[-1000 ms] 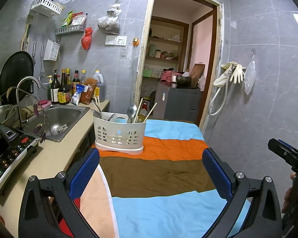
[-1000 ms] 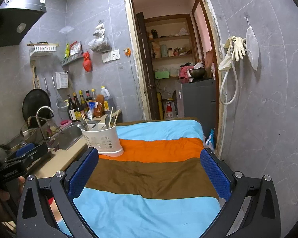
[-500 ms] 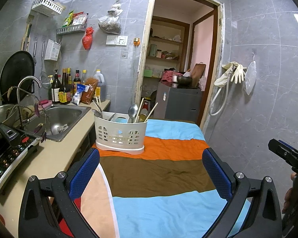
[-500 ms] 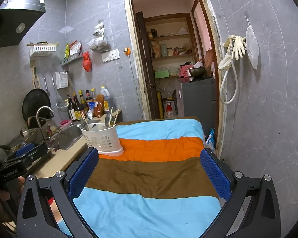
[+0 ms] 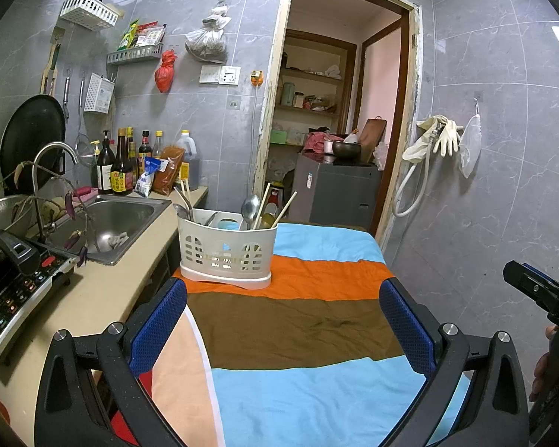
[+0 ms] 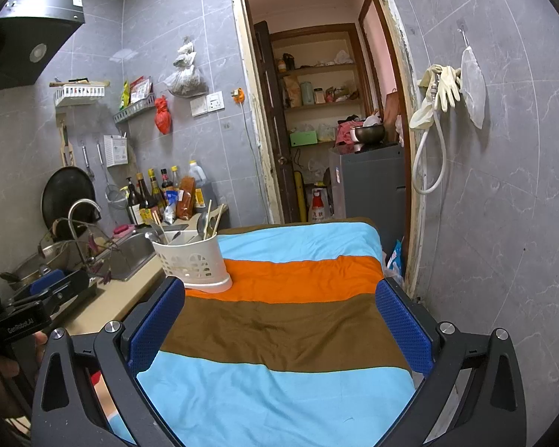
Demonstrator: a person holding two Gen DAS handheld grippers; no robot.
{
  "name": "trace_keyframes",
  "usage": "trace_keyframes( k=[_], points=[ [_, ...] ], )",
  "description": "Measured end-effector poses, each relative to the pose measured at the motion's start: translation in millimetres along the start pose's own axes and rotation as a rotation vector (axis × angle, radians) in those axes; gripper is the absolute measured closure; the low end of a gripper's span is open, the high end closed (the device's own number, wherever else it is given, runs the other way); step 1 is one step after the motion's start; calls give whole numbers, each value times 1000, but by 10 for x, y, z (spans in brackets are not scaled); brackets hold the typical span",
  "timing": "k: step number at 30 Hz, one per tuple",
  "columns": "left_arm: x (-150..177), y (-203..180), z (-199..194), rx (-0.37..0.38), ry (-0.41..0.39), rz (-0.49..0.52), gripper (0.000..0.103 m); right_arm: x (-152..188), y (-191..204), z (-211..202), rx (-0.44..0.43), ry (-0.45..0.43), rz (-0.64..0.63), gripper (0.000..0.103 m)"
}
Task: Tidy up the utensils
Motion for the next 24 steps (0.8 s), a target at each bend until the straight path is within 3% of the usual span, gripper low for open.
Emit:
trace_keyframes(
  k=[24],
  points=[
    [20,0,0,-2,4,-3,2,-8,7,-1,0,0,2,0]
  ],
)
Point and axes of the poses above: each gripper's, at about its wrist camera, not at the fingertips, and z roughly the way its jaws point, y to its left, x to its underside, the point moved 6 cm from there along z, roughly the way its jaws point, and after that the axes turned 13 degrees about -x, right-handed, at the moved point
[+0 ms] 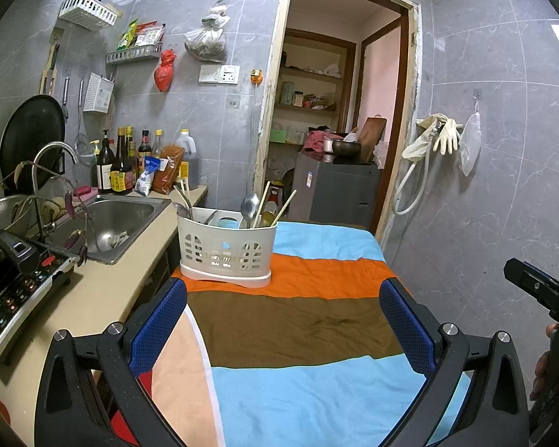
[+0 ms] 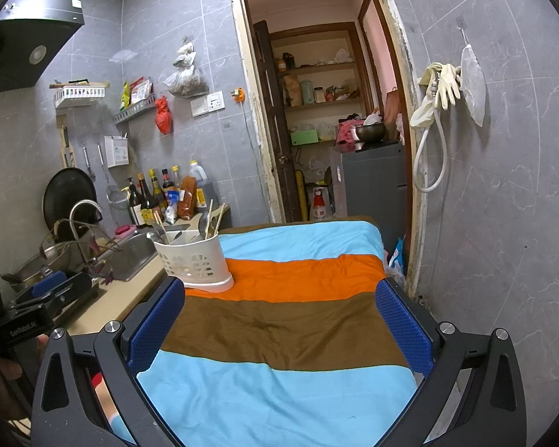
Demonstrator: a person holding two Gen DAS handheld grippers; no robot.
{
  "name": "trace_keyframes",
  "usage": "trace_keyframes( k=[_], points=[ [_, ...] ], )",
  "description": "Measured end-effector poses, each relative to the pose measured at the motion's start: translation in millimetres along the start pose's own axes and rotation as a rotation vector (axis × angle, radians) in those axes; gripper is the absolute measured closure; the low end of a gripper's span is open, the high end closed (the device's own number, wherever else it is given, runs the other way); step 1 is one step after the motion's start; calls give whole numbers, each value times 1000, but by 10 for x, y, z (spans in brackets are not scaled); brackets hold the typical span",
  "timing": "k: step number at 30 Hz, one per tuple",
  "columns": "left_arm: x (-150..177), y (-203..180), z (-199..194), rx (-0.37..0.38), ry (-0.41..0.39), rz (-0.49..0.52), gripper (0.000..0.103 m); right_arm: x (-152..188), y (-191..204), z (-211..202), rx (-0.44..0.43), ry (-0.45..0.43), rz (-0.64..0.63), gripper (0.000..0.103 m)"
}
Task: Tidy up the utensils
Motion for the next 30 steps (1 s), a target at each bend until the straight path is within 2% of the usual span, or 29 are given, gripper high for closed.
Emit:
trace_keyframes(
  k=[14,19,30],
  points=[
    [30,17,-11,3,-2,-9,2,24,76,-1,-2,4,-5,0],
    [105,-18,-10,-71,-13,24,2,25,86,-1,-3,5,-6,0],
    [154,-130,-28,-84,-36,88,2,37,114,3,-2,7,-4,0]
  ],
)
Point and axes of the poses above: each gripper's, at about its wrist camera, not at the fingertips, and z roughly the way its jaws point, y to its left, x to its underside, the point moved 6 cm from there along z, roughly the way its jaws point, and after that the axes turned 13 degrees about -x, right-handed, at the moved point
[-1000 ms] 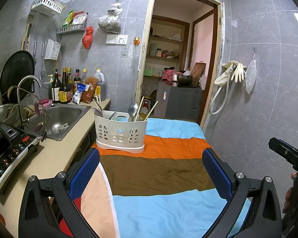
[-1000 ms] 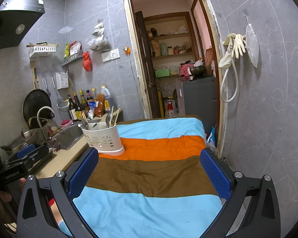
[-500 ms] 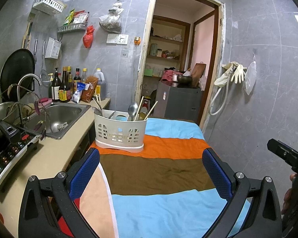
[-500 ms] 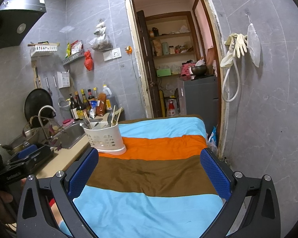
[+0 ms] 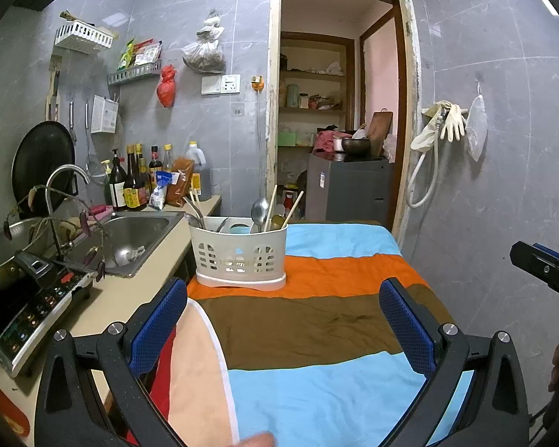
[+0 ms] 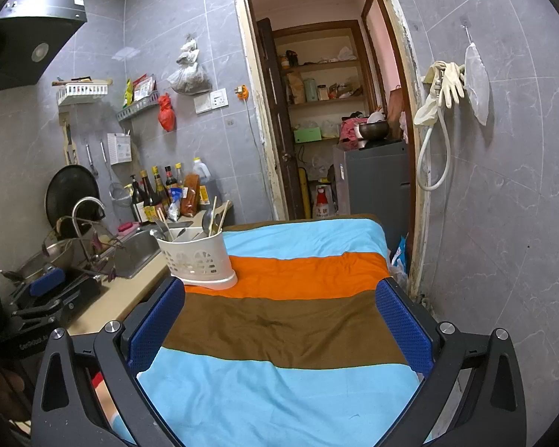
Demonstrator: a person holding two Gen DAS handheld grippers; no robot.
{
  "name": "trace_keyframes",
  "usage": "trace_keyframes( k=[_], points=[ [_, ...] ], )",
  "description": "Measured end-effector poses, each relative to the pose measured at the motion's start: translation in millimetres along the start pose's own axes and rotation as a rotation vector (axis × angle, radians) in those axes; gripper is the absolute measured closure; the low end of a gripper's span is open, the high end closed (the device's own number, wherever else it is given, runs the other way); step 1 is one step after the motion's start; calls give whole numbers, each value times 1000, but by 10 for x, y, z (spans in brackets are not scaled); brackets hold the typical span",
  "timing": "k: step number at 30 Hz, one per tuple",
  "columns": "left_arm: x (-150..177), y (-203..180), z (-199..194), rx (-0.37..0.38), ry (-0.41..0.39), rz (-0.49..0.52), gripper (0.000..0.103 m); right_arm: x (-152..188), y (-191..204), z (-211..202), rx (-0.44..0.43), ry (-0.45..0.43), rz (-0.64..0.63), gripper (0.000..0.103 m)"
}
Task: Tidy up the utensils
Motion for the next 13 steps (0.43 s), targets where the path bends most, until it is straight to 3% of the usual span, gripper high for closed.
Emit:
trace_keyframes(
  k=[13],
  points=[
    [-10,21,27,2,9,-1,2,3,8,6,-1,3,2,0]
  ],
)
Point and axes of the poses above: each gripper's, at about its wrist camera, not at the fingertips, and z roughly the way its jaws point, y to its left, x to its underside, the point moved 6 cm from there along z, roughly the way its jaws point, and after that the axes turned 13 degrees about -x, right-handed, at the moved point
